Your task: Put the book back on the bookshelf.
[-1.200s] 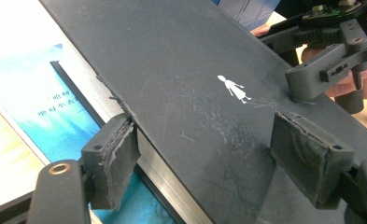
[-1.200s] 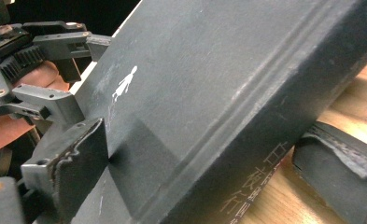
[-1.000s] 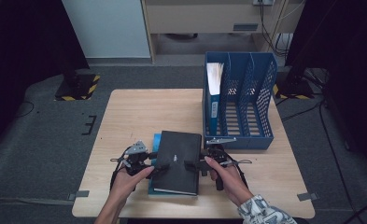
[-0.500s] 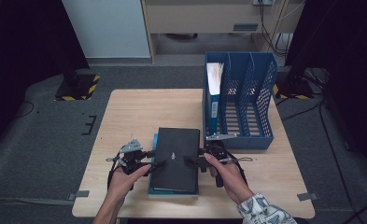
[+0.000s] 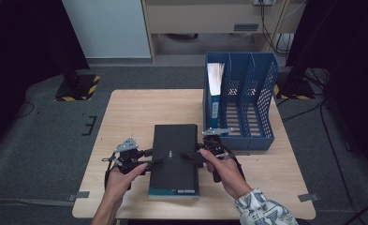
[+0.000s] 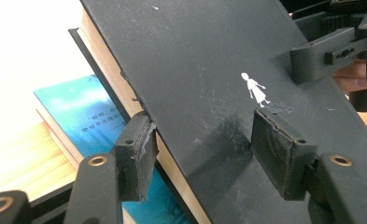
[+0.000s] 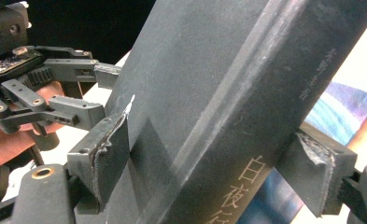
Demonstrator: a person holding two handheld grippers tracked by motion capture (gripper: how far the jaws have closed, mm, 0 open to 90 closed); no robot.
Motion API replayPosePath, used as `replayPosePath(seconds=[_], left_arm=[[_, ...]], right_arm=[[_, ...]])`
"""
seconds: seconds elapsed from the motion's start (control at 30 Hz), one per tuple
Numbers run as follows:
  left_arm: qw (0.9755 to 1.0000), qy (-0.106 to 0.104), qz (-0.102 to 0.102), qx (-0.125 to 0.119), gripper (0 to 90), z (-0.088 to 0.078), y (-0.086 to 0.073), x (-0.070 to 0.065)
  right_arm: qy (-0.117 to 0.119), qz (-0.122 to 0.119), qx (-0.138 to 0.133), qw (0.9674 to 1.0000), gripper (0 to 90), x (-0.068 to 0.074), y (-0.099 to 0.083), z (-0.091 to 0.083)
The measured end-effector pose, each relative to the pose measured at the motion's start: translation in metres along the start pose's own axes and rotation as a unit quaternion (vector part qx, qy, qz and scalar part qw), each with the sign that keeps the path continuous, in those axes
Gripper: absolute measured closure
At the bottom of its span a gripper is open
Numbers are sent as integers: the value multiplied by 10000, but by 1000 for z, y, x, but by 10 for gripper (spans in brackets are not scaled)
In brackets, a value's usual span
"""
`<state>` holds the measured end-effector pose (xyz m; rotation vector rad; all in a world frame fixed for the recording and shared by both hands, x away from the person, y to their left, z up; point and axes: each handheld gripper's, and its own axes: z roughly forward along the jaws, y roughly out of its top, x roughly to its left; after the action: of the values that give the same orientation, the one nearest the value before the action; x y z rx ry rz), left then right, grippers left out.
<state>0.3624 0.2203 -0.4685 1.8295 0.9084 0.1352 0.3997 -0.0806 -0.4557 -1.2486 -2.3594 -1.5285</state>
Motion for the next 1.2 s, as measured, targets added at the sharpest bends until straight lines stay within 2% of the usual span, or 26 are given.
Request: replayPosePath(seconds=[0.3,0.6,1.03,1.2], left_arm=[[9999,125,5,-38,434,-8,5,5],[9997,195,38,-160,521,-13,12,9],[9993,305,155,-146,579,-17,22,10],[9992,320,213,-71,582,-18,25,8]], right_arm=[[-134,-295,51,9995,217,9,19,6],[-169,-388,12,9991,246,11,29,6],[-255,-550,-7,9982,264,13,39,6],[-249,-573,-33,9980,272,15,41,4]])
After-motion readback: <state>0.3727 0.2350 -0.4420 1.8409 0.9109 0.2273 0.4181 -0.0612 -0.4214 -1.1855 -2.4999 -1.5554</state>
